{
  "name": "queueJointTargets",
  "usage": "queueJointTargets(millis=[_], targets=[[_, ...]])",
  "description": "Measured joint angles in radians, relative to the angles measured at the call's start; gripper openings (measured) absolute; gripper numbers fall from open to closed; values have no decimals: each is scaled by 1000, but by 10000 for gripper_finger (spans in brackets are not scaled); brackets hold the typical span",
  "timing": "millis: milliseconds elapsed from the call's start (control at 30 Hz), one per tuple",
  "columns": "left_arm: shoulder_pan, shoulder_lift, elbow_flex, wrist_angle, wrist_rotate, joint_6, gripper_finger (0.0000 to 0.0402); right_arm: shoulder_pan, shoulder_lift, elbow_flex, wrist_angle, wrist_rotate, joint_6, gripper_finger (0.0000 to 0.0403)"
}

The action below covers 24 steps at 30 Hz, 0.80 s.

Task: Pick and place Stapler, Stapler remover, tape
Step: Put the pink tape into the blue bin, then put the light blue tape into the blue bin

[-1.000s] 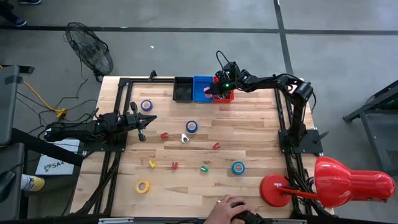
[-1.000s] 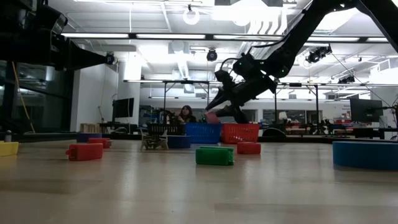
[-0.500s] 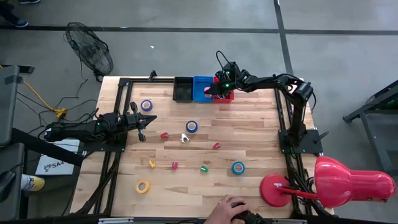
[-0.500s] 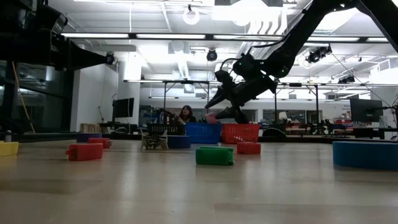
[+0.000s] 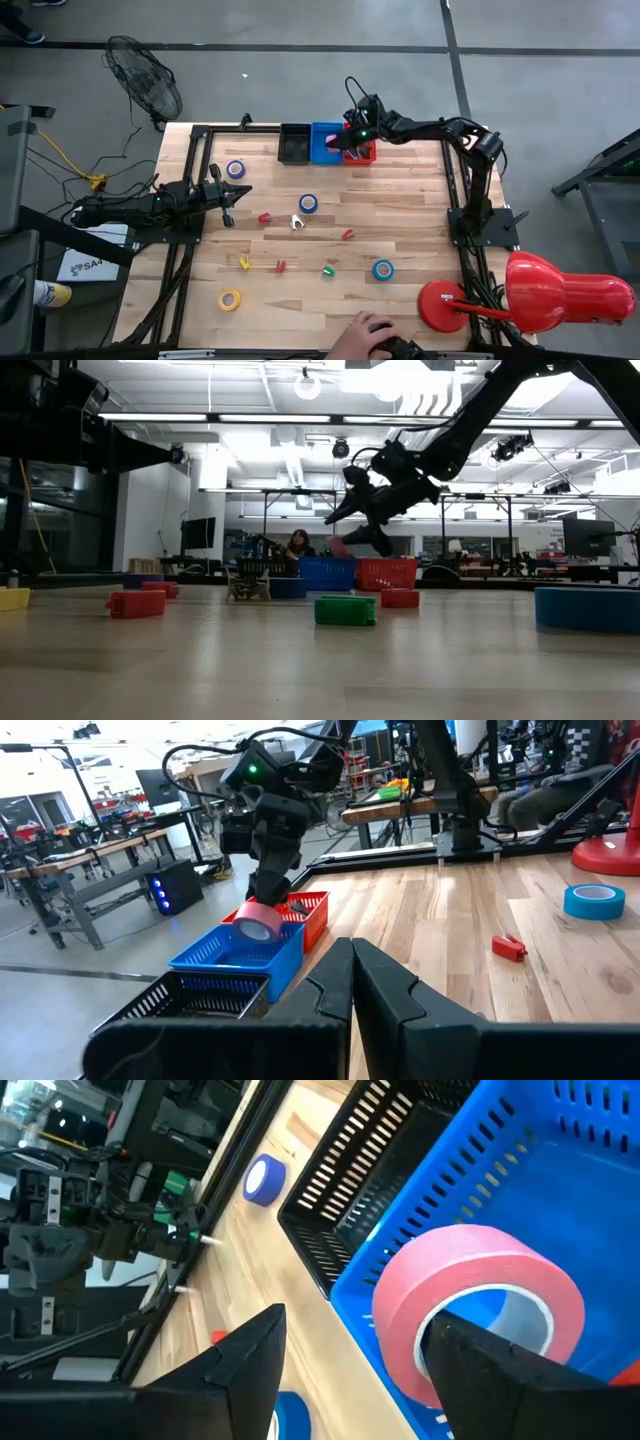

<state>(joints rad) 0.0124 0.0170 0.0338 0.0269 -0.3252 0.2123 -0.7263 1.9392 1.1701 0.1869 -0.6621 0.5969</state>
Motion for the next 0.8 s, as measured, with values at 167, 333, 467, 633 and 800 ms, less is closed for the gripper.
queueJointTargets(millis=[167, 333, 467, 633, 800], targets=[[0, 0, 0, 0, 0, 0, 3, 7, 0, 51, -114, 9, -88, 219], [0, 0, 0, 0, 0, 0, 3, 23, 0, 133, -301, 73, -241, 218], [0, 0, 0, 0, 0, 0, 3, 31, 0, 196, -443, 156, -378, 218], [0, 0, 0, 0, 0, 0, 3, 44, 0, 238, -538, 225, -496, 218], [0, 0, 0, 0, 0, 0, 3, 64, 0, 243, -557, 253, -526, 218]])
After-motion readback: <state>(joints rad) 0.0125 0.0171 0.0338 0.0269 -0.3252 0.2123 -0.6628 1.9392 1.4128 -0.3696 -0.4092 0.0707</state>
